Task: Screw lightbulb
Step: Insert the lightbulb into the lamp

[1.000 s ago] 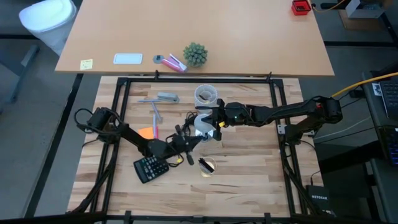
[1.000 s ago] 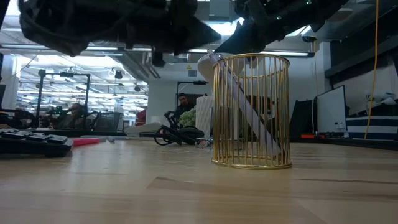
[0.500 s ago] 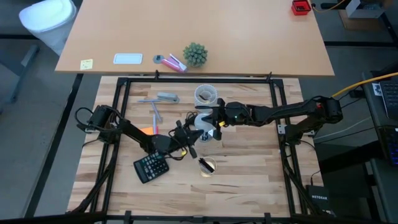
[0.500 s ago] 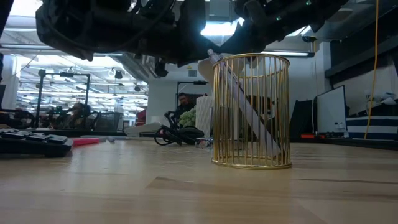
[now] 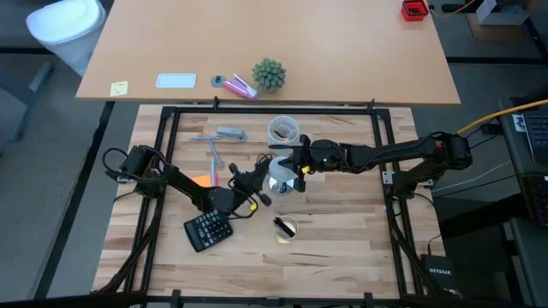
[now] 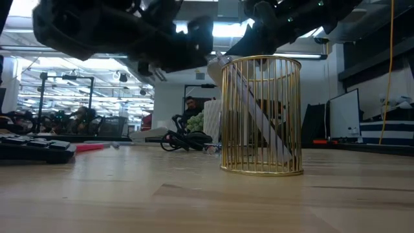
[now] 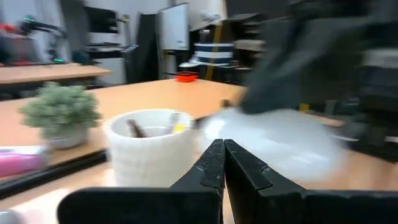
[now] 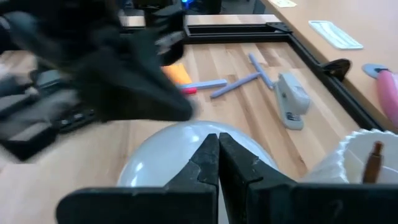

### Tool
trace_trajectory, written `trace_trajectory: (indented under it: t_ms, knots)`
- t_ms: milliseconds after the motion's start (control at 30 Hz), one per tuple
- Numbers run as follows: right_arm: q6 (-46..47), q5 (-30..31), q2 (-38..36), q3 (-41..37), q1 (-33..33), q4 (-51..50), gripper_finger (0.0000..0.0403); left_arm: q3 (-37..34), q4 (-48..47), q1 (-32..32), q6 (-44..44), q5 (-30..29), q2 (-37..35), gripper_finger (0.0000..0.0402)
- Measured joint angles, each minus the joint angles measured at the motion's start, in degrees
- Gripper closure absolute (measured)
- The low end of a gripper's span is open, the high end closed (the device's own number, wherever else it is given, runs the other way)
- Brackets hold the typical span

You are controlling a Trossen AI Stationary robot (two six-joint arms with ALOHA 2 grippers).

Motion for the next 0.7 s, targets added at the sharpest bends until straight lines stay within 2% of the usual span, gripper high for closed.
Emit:
trace_trajectory:
  t_ms: [333, 533, 600, 700]
  knots:
    - [0.0, -0.8, 0.0, 0.0, 0.1, 0.2, 0.0398, -0.1, -0.7, 3.1, 3.7, -1.2, 0.3, 0.0399]
    - [0.0, -0.5, 0.0, 0.0, 0.1, 0.2, 0.0398, -0.1, 4.5, 0.1, 10.6, -0.7, -2.2, 0.0399]
    - [0.0, -0.4, 0.0, 0.0, 0.1, 0.2, 0.0398, -0.1, 5.7, -1.2, 11.7, 0.6, -2.9, 0.0399]
    - [0.0, -0.4, 0.0, 0.0, 0.1, 0.2, 0.0398, -0.1, 6.2, -2.8, 10.3, 5.7, -3.3, 0.0399]
